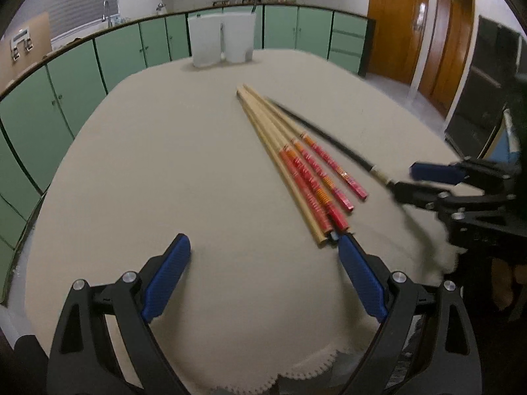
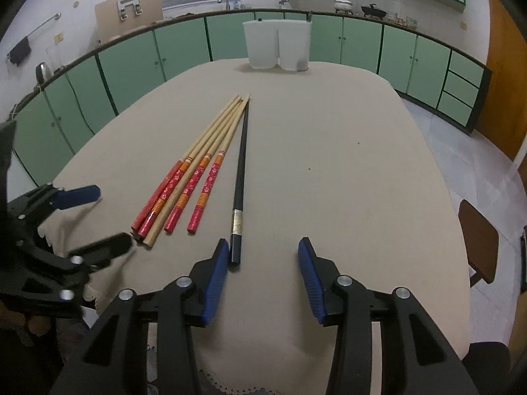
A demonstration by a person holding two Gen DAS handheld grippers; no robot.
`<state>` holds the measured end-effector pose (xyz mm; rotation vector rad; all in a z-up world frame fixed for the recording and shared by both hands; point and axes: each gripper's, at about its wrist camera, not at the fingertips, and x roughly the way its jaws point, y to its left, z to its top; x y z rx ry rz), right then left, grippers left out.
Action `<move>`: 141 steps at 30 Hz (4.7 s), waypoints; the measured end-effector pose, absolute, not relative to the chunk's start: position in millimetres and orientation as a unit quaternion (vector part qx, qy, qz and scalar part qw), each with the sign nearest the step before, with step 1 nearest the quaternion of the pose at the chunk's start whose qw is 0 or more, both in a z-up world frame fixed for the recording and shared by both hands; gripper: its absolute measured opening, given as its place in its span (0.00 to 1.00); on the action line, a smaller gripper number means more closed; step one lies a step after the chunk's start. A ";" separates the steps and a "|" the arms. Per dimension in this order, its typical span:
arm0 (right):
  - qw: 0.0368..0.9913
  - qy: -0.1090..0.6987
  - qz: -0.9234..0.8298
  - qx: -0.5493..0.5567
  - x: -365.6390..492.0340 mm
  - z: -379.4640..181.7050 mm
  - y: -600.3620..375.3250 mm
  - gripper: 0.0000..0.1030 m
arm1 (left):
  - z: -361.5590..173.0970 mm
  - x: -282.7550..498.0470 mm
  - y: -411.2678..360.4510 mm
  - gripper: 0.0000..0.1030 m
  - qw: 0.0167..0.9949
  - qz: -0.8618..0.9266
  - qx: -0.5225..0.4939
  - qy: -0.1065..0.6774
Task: Organize utensils
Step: 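Move both open tools back to the chopsticks on the cloth, then grasp a plain wooden chopstick with the left tool while the right tool grasps the black chopstick, then carry both held chopsticks up toward the white holder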
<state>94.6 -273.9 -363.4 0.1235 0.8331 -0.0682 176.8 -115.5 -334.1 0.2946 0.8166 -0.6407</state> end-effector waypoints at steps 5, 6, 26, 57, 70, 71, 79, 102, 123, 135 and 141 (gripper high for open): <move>0.913 0.403 -0.032 0.059 92.0 -365.1 -270.1 0.43 | -333.4 189.6 -110.8 0.85 0.869 -0.277 0.121 0.392; 0.913 0.403 -0.033 0.058 92.3 -364.9 -270.1 0.43 | -332.6 191.3 -108.0 0.85 0.868 -0.278 0.112 0.395; 0.917 0.393 -0.046 0.054 98.8 -366.9 -266.1 0.20 | -331.2 188.0 -106.6 0.58 0.875 -0.272 0.122 0.381; 0.916 0.381 -0.095 0.081 85.3 -366.9 -275.6 0.13 | -327.9 201.6 -84.5 0.19 0.886 -0.250 0.108 0.375; 0.924 0.358 -0.093 0.100 71.0 -328.0 -279.7 0.07 | -275.3 182.3 -73.4 0.06 0.894 -0.261 0.061 0.360; 0.926 0.351 -0.094 0.104 67.8 -317.2 -280.9 0.07 | -270.5 180.9 -71.9 0.06 0.895 -0.260 0.059 0.357; 0.945 0.300 -0.084 0.096 64.8 -237.6 -290.6 0.05 | -203.8 174.2 -62.8 0.06 0.910 -0.268 0.046 0.312; 0.906 0.406 -0.083 0.087 61.6 -366.6 -299.2 0.19 | -190.7 187.0 -56.9 0.06 0.915 -0.253 0.033 0.311; 0.947 0.312 -0.025 0.071 96.8 -168.1 -314.6 0.06 | -144.6 219.3 -59.7 0.06 0.906 -0.290 0.046 0.305; 0.922 0.384 0.006 0.047 185.5 -139.5 -334.3 0.06 | -126.0 270.5 -78.8 0.06 0.885 -0.319 0.061 0.333; 0.918 0.393 0.009 0.047 201.9 -127.8 -342.0 0.06 | -115.3 291.1 -82.7 0.06 0.878 -0.330 0.051 0.342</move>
